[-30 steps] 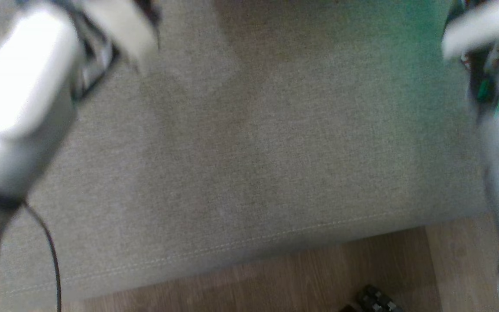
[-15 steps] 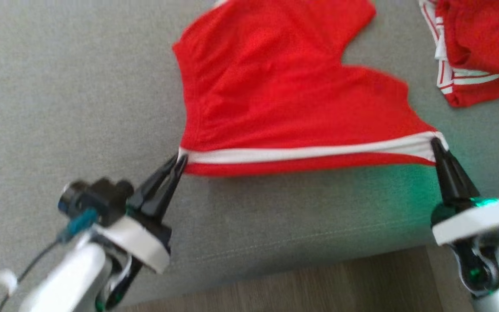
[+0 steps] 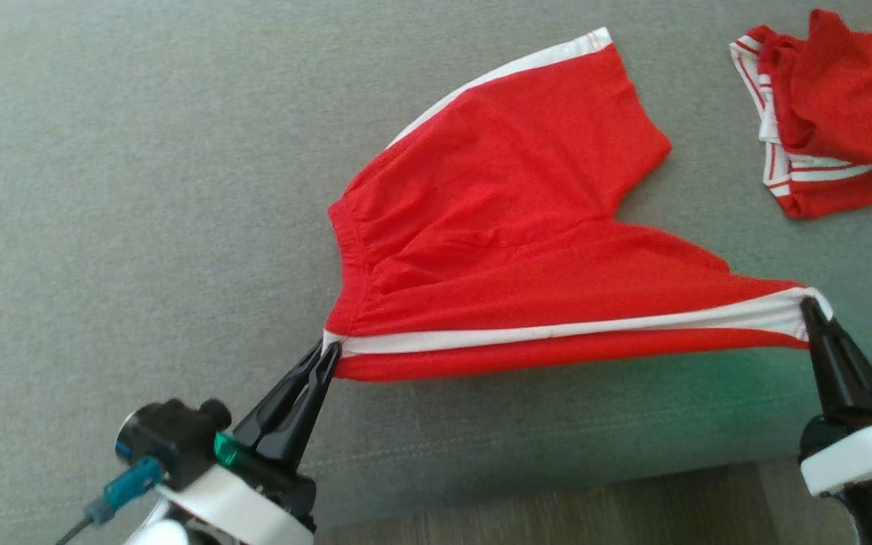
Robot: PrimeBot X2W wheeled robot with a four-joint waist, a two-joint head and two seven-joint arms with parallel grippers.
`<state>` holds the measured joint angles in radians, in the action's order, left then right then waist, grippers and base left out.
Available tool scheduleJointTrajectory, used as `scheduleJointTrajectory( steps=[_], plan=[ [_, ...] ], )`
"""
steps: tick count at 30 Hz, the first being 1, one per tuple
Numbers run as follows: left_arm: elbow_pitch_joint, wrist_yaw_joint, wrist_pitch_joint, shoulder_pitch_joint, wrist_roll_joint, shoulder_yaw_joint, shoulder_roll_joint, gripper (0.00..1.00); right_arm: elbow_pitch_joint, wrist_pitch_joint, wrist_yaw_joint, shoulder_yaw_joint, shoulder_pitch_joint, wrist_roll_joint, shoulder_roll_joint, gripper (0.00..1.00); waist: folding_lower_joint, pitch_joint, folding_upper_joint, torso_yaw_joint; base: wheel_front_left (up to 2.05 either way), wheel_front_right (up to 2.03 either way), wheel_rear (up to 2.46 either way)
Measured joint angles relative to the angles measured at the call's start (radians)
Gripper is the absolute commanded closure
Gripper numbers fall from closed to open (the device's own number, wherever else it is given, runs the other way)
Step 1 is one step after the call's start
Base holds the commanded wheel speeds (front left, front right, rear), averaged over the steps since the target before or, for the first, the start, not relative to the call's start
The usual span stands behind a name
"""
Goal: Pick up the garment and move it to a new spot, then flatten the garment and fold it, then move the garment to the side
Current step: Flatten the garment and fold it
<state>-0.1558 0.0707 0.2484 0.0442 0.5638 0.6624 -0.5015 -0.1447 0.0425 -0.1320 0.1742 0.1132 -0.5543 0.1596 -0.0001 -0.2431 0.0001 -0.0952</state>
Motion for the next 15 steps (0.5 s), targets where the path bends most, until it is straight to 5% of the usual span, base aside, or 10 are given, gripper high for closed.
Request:
scheduleJointTrajectory(
  steps=[7, 15],
  plan=[
    [0.043, -0.040, -0.045, 0.135, 0.032, 0.010, 0.081, 1.00, 0.058, 0.143, 0.001, 0.031, -0.157, 0.078, -0.024, 1.00, 0.0000, -0.011, 0.0000, 0.039, 0.00, 0.00, 0.00],
    [0.231, -0.098, -0.077, 0.331, 0.168, -0.011, 0.221, 1.00, 0.161, 0.188, 0.001, 0.038, -0.407, 0.116, 0.054, 1.00, 0.0000, -0.092, 0.0000, 0.086, 0.00, 0.00, 0.00]
  ],
)
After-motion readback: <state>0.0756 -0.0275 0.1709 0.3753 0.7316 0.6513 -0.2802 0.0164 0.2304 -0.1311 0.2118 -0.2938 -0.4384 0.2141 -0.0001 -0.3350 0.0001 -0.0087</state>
